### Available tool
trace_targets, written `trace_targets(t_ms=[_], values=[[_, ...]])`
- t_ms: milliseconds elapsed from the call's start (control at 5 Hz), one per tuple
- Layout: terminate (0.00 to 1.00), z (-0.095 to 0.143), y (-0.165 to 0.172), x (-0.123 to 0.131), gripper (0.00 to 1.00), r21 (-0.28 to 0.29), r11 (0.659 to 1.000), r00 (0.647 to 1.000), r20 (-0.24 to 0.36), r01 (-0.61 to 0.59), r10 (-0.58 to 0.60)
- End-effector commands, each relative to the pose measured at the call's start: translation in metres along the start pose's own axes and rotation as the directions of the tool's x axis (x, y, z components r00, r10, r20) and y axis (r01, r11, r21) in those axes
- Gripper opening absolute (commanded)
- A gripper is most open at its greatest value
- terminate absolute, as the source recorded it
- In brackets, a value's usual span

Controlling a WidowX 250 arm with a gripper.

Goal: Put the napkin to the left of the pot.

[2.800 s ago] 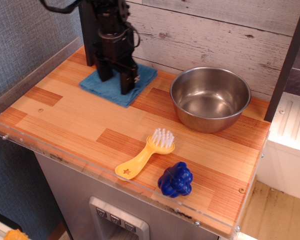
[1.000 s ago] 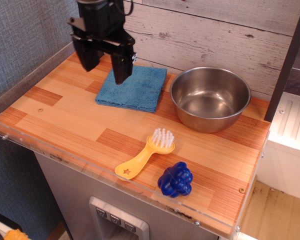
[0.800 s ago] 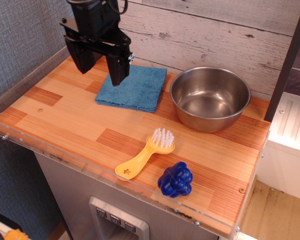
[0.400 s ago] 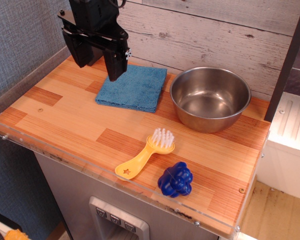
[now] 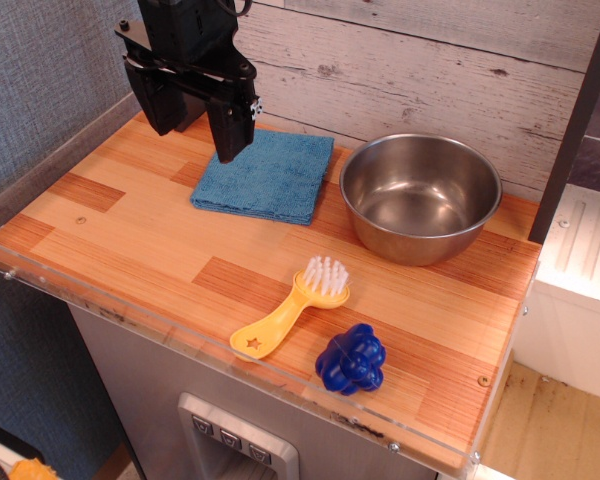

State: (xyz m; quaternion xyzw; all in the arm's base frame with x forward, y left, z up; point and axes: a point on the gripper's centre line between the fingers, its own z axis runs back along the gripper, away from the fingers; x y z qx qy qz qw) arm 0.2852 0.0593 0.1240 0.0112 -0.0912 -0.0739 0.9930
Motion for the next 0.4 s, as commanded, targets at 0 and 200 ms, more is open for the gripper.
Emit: trace_targets(t_ms=[0, 200], values=[[0.00, 0.0141, -0.0004, 0.0072, 1.00, 0.014, 1.000, 0.999, 0.041, 0.005, -0.006], [1.00, 0.0141, -0.0004, 0.0072, 1.00, 0.014, 1.000, 0.999, 0.041, 0.005, -0.006]])
